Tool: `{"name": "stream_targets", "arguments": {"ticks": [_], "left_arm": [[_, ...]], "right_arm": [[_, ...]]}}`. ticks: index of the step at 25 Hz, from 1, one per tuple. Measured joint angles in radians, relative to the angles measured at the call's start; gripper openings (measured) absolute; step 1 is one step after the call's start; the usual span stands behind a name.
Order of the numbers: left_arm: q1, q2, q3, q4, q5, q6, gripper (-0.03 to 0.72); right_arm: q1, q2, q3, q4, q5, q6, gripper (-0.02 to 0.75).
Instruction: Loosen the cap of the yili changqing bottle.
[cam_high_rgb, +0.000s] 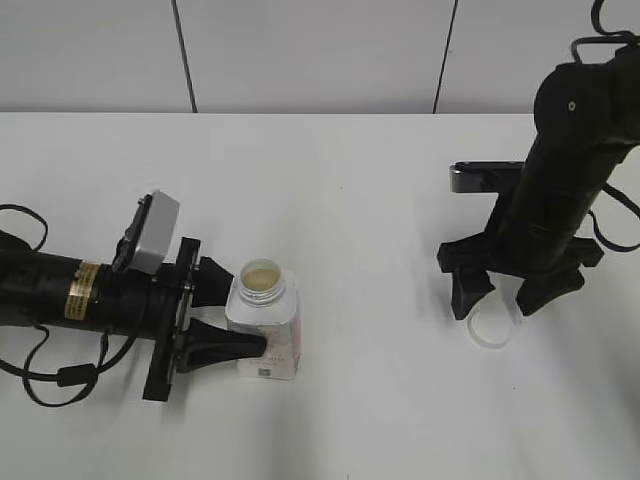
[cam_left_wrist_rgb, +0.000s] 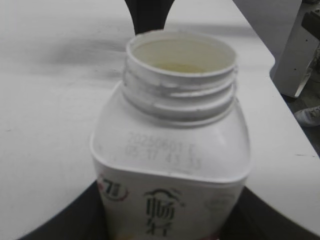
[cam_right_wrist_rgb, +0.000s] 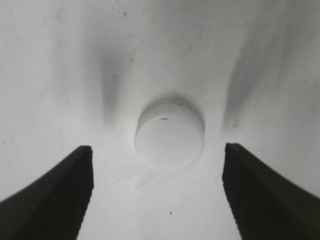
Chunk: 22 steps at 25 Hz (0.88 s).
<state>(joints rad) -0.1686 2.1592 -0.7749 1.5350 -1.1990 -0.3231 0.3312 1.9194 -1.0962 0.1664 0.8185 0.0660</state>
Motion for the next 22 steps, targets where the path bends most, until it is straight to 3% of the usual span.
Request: {"name": "stream_targets", "arguments": {"ticks": [7,14,22], "left_arm": [[0.071,0.000,0.000,0.035,-0.008,-0.038,0.454],[0.141,0.000,0.000,0.133,-0.008,-0.086,0.461],[0.234,-0.041,0.000,0.146,-0.007,-0.138,0.461]], "right_arm": [[0.000,0.000,-0.051,0.005,0.035,-0.011,0.617],[0.000,0.000,-0.135,0.006,0.089,-0.021,0.604],[0.000,0.001,-0.240,-0.002,0.117,-0.028,0.595]]}}
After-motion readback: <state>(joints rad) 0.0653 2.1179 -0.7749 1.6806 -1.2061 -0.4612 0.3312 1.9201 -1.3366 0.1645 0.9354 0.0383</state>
